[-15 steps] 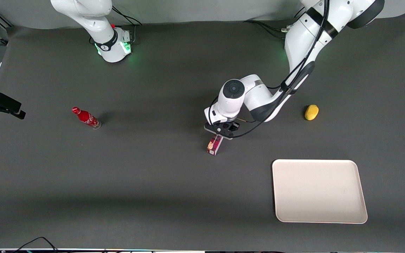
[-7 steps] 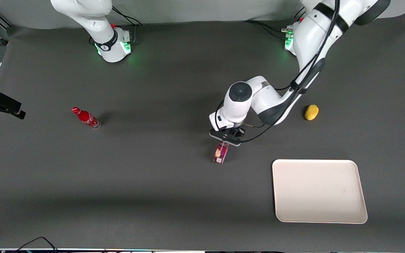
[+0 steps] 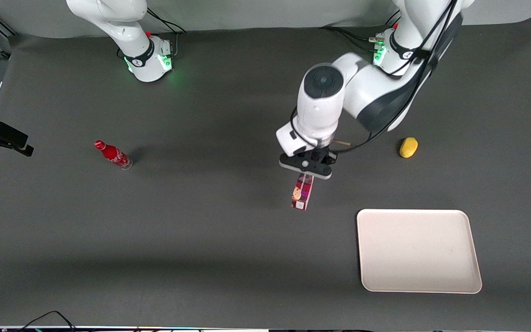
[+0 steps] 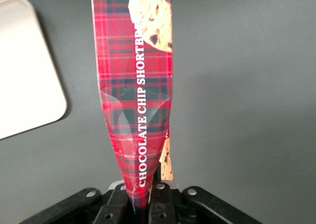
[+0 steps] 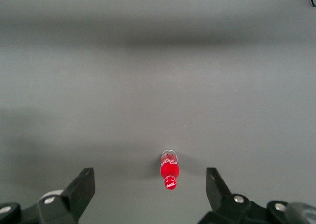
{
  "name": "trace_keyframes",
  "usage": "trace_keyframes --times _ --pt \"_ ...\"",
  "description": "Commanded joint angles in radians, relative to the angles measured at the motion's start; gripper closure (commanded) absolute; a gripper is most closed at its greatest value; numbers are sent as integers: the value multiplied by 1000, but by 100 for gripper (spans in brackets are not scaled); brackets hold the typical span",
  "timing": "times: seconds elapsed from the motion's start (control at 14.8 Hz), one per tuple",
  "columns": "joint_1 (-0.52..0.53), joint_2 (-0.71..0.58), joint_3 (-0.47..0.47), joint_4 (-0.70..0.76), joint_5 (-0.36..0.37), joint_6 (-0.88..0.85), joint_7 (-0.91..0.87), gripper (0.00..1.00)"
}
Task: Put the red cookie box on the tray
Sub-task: 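Lift the cookie box upright with the left gripper, then carry the held box over the white tray's edge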
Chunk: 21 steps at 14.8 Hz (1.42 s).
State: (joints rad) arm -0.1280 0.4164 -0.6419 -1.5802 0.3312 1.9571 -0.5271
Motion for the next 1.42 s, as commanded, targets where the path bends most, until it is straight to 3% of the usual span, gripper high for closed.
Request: trace_keyframes --times 0.0,0.27,0.41,0.68,0.88,1.08,1.22,1.35 --pt "-2 -65 13 104 -87 -167 31 100" --pt "79 -91 37 112 -93 -222 98 100" --pt "84 -105 111 112 -98 -225 105 100" --pt "94 -136 342 114 -274 -216 295 100" --pt "97 -128 506 108 -287 -179 490 100" --pt "104 -82 609 105 -288 -112 594 100" --pt "123 -30 666 85 -365 -52 624 100" --pt "125 36 692 89 -371 26 651 100"
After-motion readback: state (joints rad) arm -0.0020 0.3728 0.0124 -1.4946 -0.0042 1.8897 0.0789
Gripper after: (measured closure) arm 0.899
